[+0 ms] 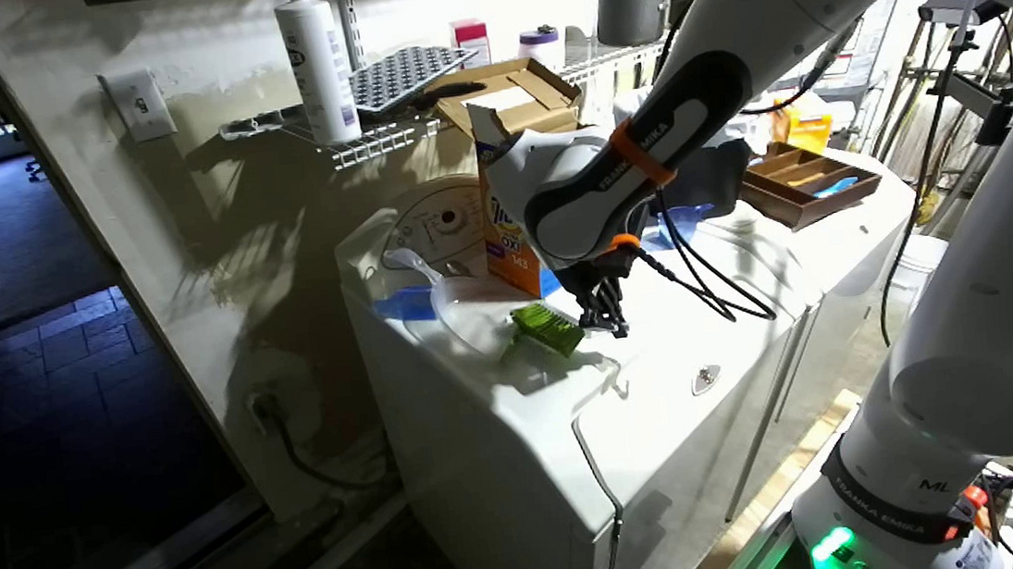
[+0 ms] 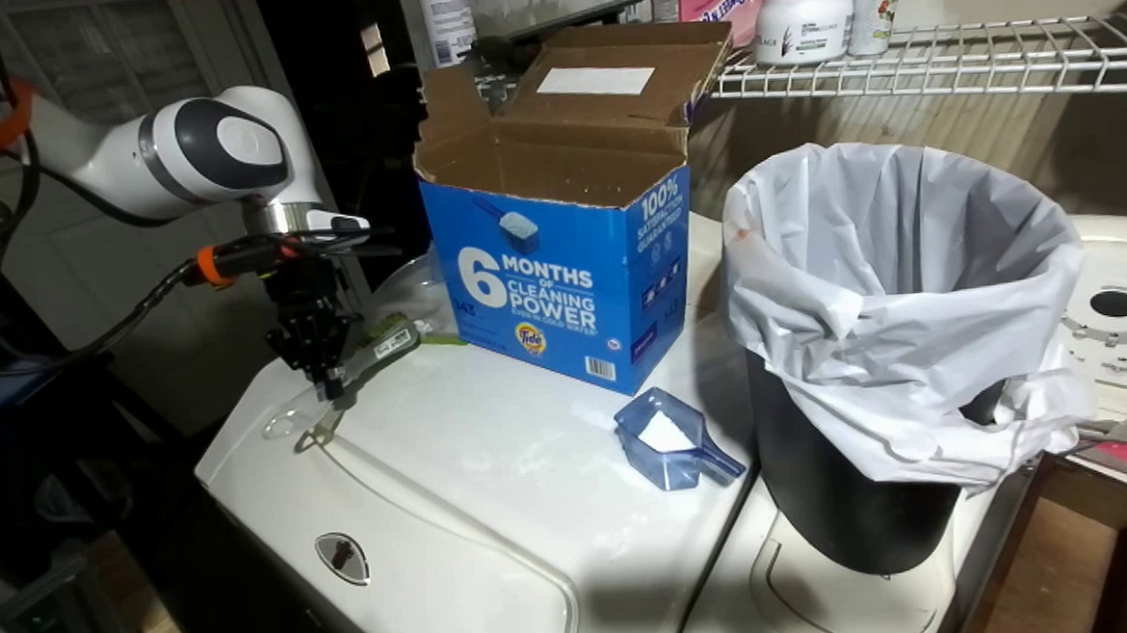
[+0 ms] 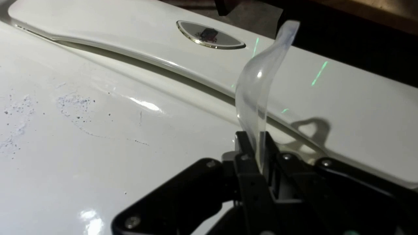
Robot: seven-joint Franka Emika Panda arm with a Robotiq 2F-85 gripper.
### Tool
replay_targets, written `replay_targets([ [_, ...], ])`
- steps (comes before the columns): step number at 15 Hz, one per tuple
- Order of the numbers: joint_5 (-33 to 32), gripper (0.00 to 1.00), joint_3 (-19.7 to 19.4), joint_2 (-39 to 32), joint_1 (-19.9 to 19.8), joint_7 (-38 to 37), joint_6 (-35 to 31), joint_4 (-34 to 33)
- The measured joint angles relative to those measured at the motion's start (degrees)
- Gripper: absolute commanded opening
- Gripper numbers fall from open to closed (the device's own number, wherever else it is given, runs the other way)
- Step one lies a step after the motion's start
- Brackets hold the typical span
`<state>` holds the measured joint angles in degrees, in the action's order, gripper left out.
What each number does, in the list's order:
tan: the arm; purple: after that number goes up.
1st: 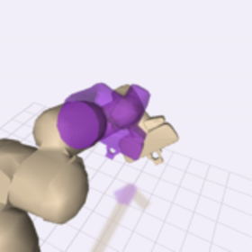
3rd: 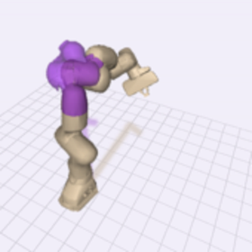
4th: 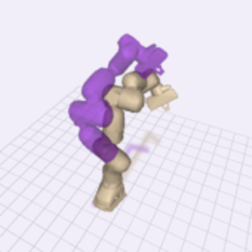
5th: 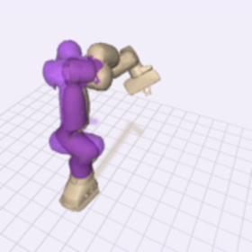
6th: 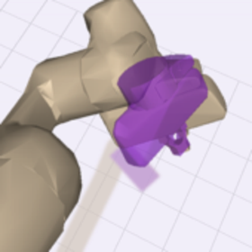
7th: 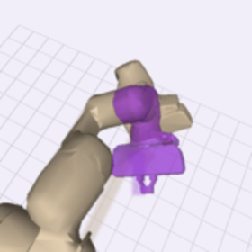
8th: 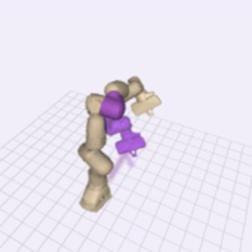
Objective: Sweep the table using the brush and dustpan
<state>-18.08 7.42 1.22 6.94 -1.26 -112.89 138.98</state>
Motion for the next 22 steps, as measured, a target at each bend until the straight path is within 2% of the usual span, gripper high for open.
replay_targets([
  [11,-0.01,0.03,-0.78,1.83,-0.43,-3.14,-3.03,0.45],
  [15,-0.71,0.03,-1.54,3.54,-1.47,-4.57,-3.02,2.47],
  [22,-10.03,0.03,-3.84,6.5,-5.32,-8.89,-2.56,7.9],
])
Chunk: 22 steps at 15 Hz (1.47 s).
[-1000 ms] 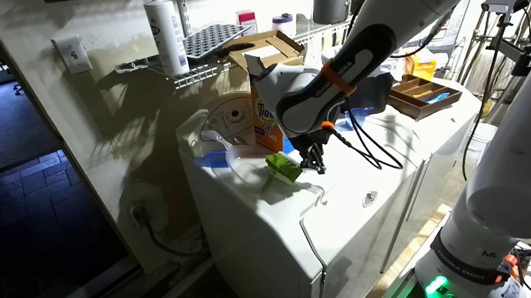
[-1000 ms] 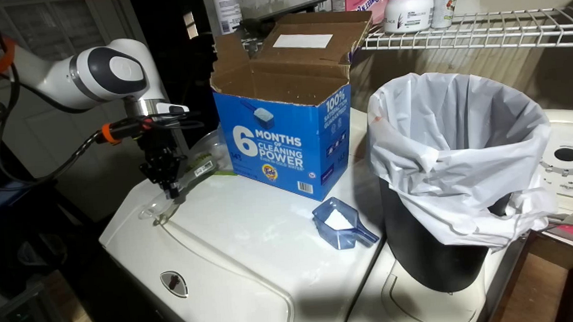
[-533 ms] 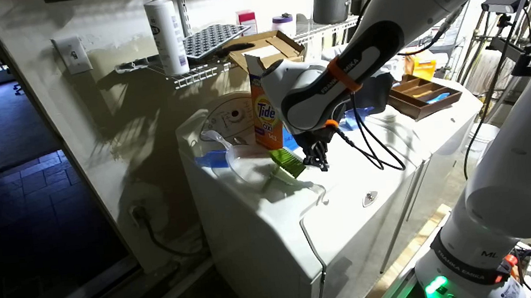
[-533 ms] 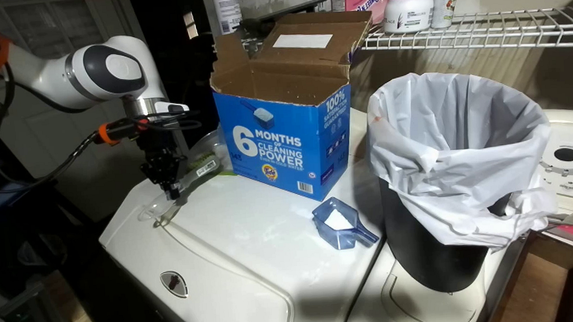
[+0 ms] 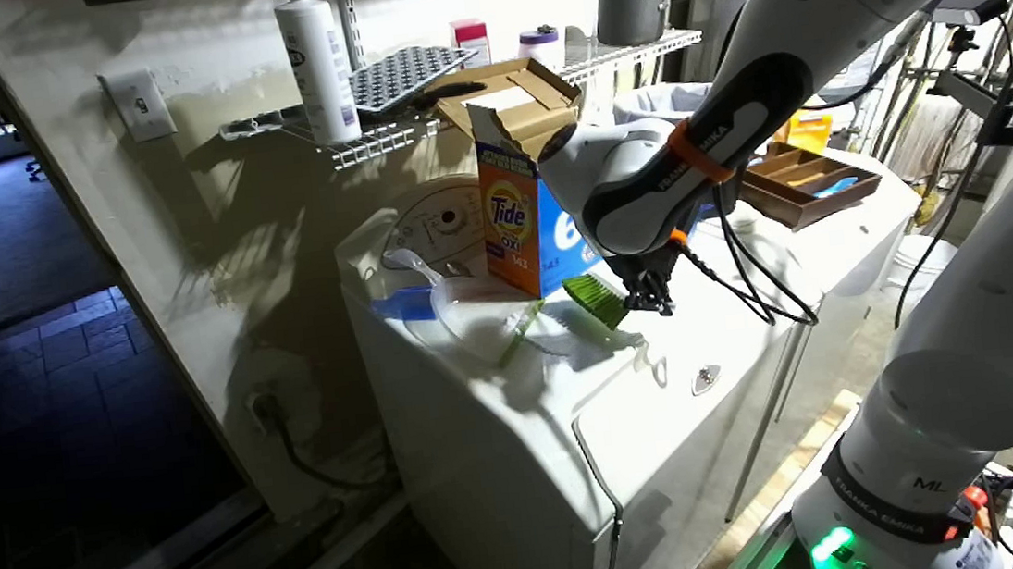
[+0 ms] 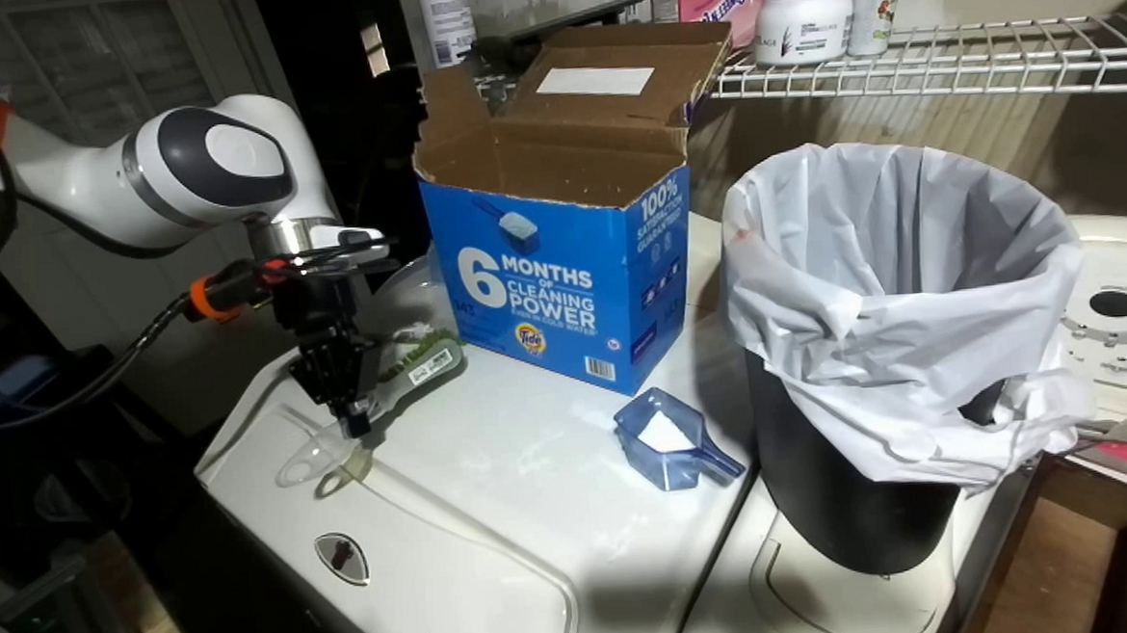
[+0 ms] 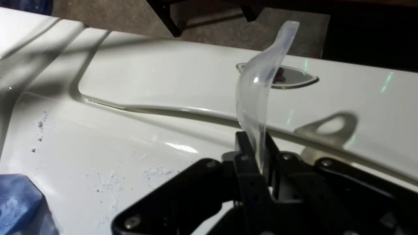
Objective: Sweep the table using the brush and dustpan
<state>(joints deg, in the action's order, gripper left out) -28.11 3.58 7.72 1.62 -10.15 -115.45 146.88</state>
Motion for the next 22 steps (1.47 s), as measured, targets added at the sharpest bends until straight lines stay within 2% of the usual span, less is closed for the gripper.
replay_targets([
  [8,-7.77,0.03,-4.34,-0.45,-4.36,0.57,-0.27,1.56],
  [22,-13.72,0.03,-8.05,-4.23,-6.21,6.14,-7.36,0.96],
])
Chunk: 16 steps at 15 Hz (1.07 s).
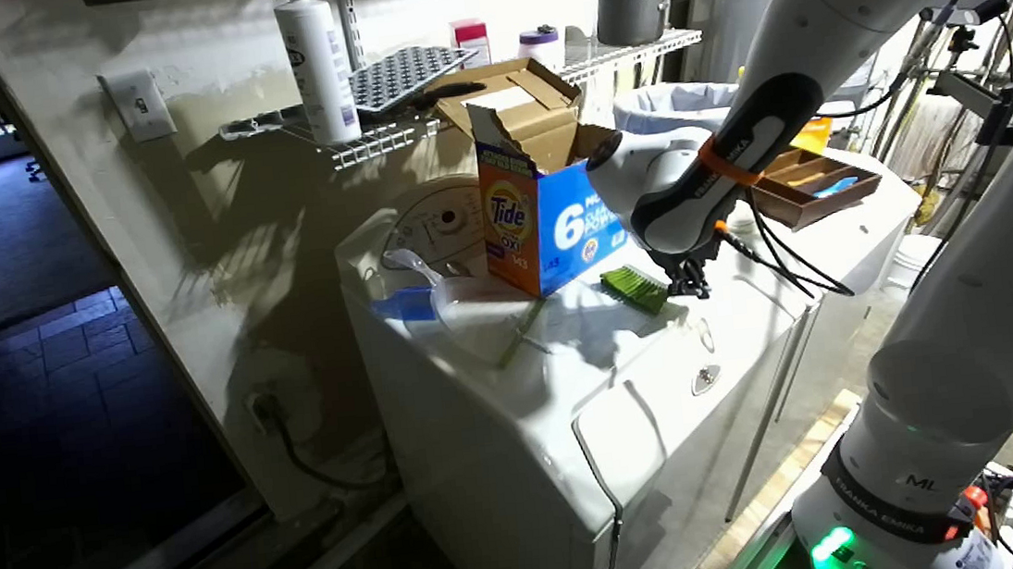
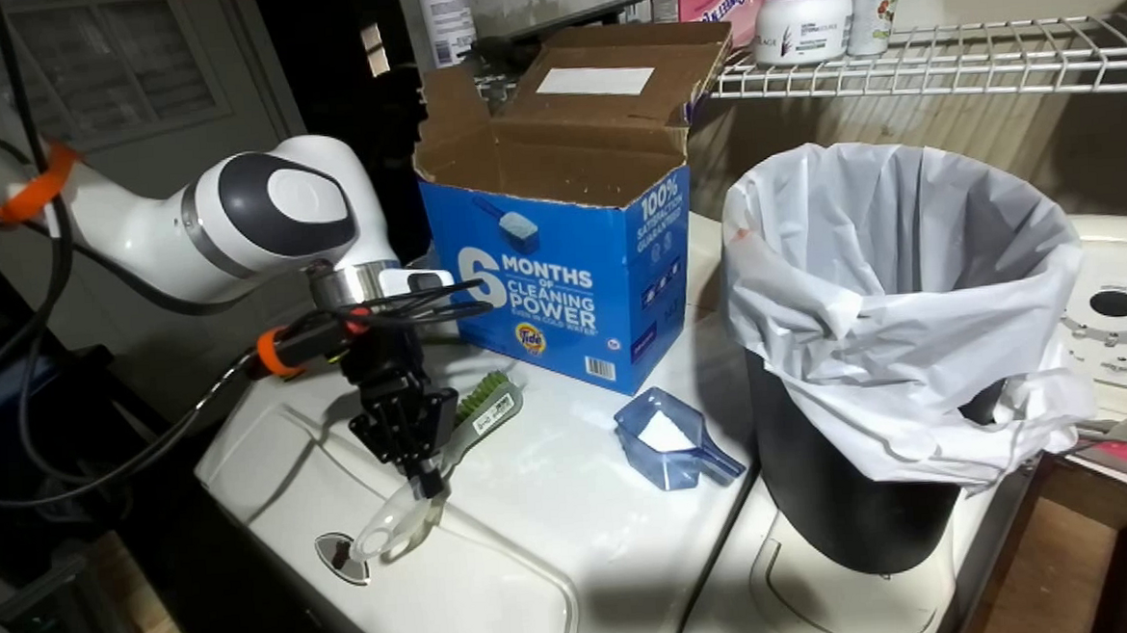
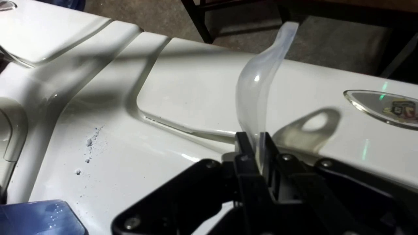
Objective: Sweep the table using the brush and dustpan
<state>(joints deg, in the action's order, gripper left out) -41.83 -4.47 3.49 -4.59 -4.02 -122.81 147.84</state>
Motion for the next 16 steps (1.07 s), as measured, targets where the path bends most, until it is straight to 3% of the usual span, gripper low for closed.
replay_targets([
  [5,-1.35,0.03,-0.4,-2.03,-0.52,0.35,-1.92,-1.76],
  [6,-1.56,0.09,-0.53,-2.55,-0.56,0.44,-2.12,-2.23],
  [7,-1.73,0.36,-0.69,-3.08,-0.58,0.56,-2.3,-2.7],
  [9,-1.91,0.44,-0.97,-4.04,-0.64,0.86,-2.44,-3.57],
  [16,-2.4,0.92,-1.34,-6.01,-0.68,1.26,-2.46,-5.65],
])
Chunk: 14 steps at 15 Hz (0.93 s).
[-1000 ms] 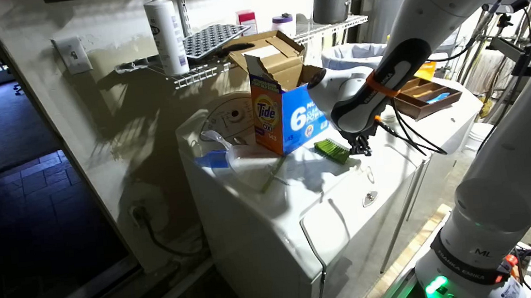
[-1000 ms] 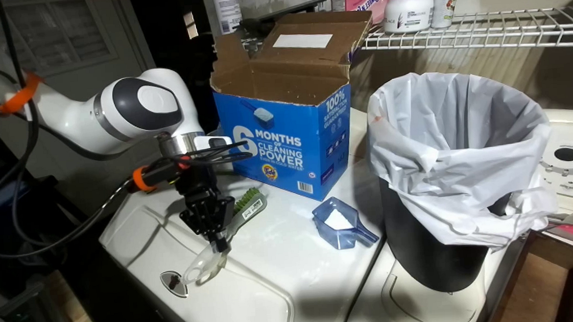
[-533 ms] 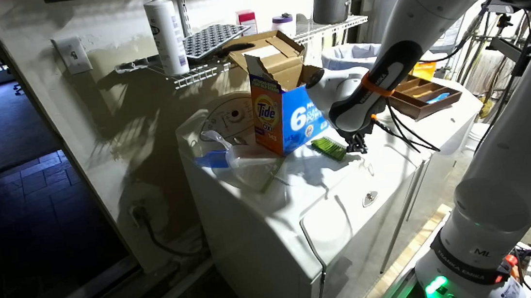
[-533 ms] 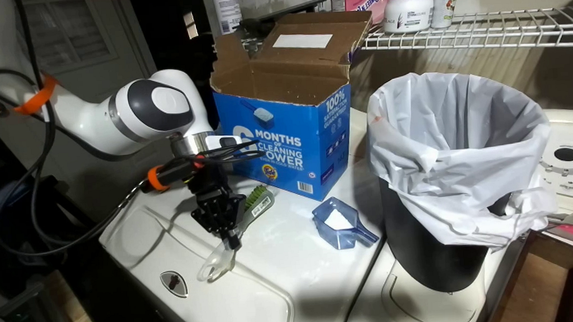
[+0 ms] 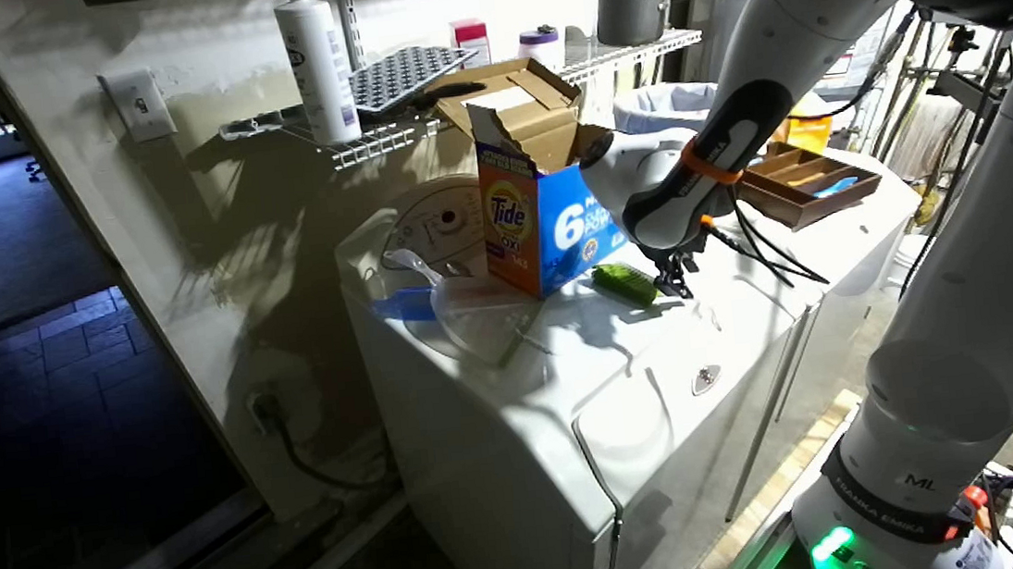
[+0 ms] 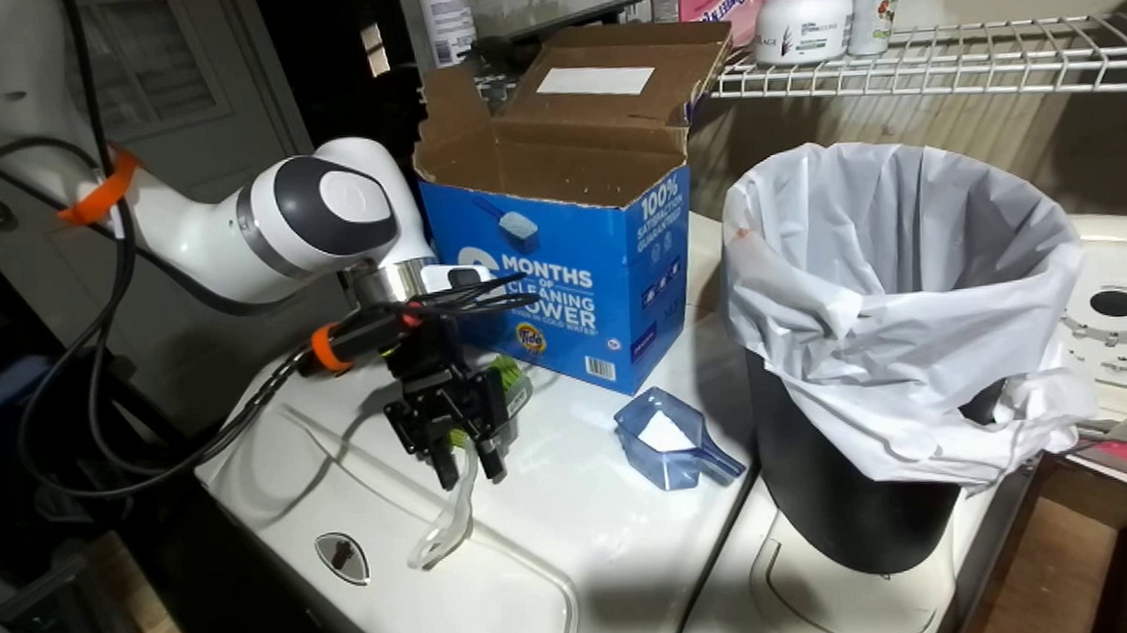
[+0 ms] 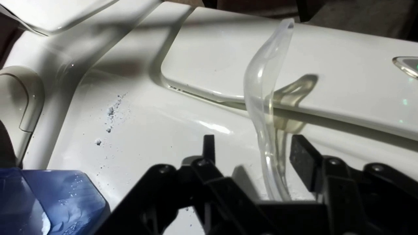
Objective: Sweep the table using the brush and dustpan
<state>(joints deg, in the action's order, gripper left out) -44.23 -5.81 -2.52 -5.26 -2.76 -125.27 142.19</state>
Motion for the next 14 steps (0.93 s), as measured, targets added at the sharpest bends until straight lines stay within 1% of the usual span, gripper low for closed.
replay_targets([
  [1,-0.03,0.99,0.0,0.01,0.0,0.0,0.0,-0.14],
  [2,-0.03,1.0,0.0,0.11,0.01,-0.01,0.02,-0.22],
  [4,0.11,1.0,-0.01,0.96,0.0,-0.59,0.13,-0.17],
  [6,1.42,1.0,-0.04,2.82,0.0,-2.8,0.28,0.26],
  [10,8.54,1.0,0.36,9.03,0.26,-7.11,0.3,2.12],
  [14,13.42,1.0,2.96,15.5,0.76,-15.07,-0.01,4.28],
])
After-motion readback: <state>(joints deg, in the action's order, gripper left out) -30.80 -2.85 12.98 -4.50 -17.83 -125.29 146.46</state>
